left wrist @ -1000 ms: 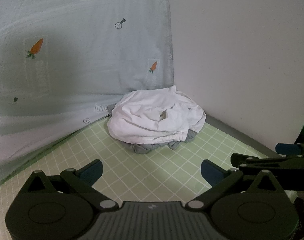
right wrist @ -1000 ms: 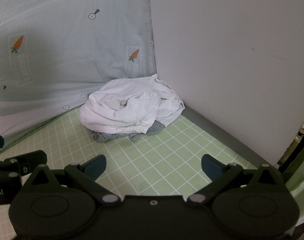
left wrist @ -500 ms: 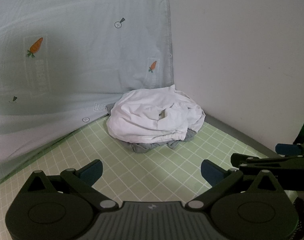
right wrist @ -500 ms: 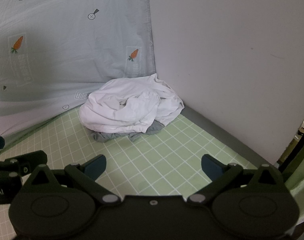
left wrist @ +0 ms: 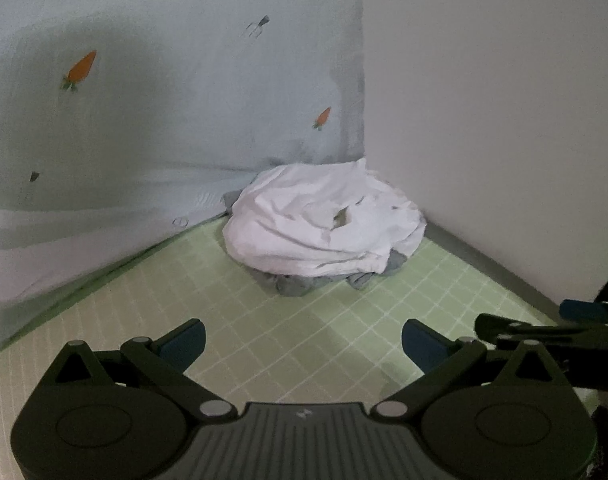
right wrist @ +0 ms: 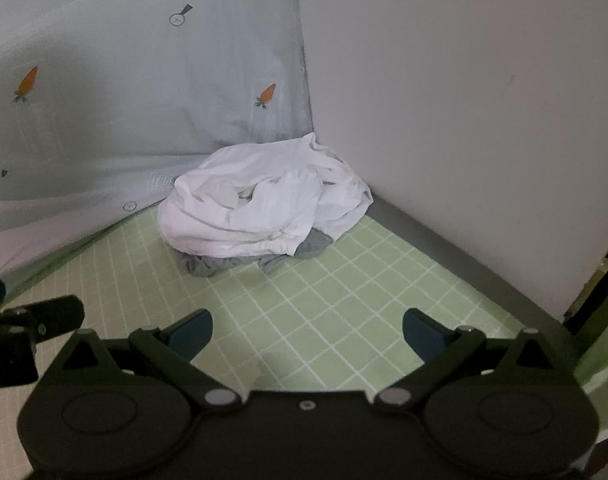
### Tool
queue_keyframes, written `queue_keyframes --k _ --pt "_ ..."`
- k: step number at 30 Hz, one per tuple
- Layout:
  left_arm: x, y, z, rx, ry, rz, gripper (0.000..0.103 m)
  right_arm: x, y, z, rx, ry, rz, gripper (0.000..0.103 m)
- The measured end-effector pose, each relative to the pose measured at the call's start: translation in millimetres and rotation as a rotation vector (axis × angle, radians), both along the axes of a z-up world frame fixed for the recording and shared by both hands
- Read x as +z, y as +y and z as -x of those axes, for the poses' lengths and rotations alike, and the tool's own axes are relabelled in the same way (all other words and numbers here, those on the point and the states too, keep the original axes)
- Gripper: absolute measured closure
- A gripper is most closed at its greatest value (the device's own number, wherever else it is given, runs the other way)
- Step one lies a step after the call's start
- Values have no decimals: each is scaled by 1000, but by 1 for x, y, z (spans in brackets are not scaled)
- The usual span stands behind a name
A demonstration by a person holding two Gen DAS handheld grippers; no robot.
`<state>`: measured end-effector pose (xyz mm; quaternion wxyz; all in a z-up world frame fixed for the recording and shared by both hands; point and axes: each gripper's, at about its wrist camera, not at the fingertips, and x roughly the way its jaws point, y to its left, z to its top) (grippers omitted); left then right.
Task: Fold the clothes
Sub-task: 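Grasp the white garment with both grippers and lift it off the pile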
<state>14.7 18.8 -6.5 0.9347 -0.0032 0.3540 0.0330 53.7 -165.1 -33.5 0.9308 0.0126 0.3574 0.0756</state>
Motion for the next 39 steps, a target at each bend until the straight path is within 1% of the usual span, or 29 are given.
queue_keyframes --k 5,8,13,16,19,22,26,28,31,34,35,36,38,39 --pt "-5 14 -21 43 30 9 0 -6 7 -26 -4 -5 -8 0" --pt "-8 24 -38 72 45 20 0 -12 11 -49 7 5 -13 0" --pt "-14 44 -83 118 76 49 0 -21 17 -99 22 25 -29 0" --pt "-20 58 -120 148 92 62 0 -28 21 -140 22 21 -17 0" --pt "-30 67 -159 155 104 60 0 -39 24 -192 16 17 -18 0" --pt "-43 75 -204 144 114 55 0 -50 29 -248 -7 18 -48 0" --pt "-61 85 -262 131 128 53 0 -67 37 -315 -37 26 -150 1" --pt "-77 89 -288 129 144 92 0 -77 45 -343 -54 49 -190 1" --pt "-103 93 -324 99 179 168 0 -98 59 -376 -88 123 -190 1" --pt "-123 98 -350 115 203 231 1 -115 69 -389 -78 181 -225 1" --pt "-126 101 -355 130 202 251 6 -114 69 -387 -70 167 -230 2" --pt "-128 103 -358 144 201 271 11 -112 70 -385 -63 153 -236 5" --pt "-126 102 -357 154 179 293 43 -110 72 -381 -46 123 -244 36" --pt "-124 99 -357 154 167 291 49 -105 74 -375 -27 93 -214 52"
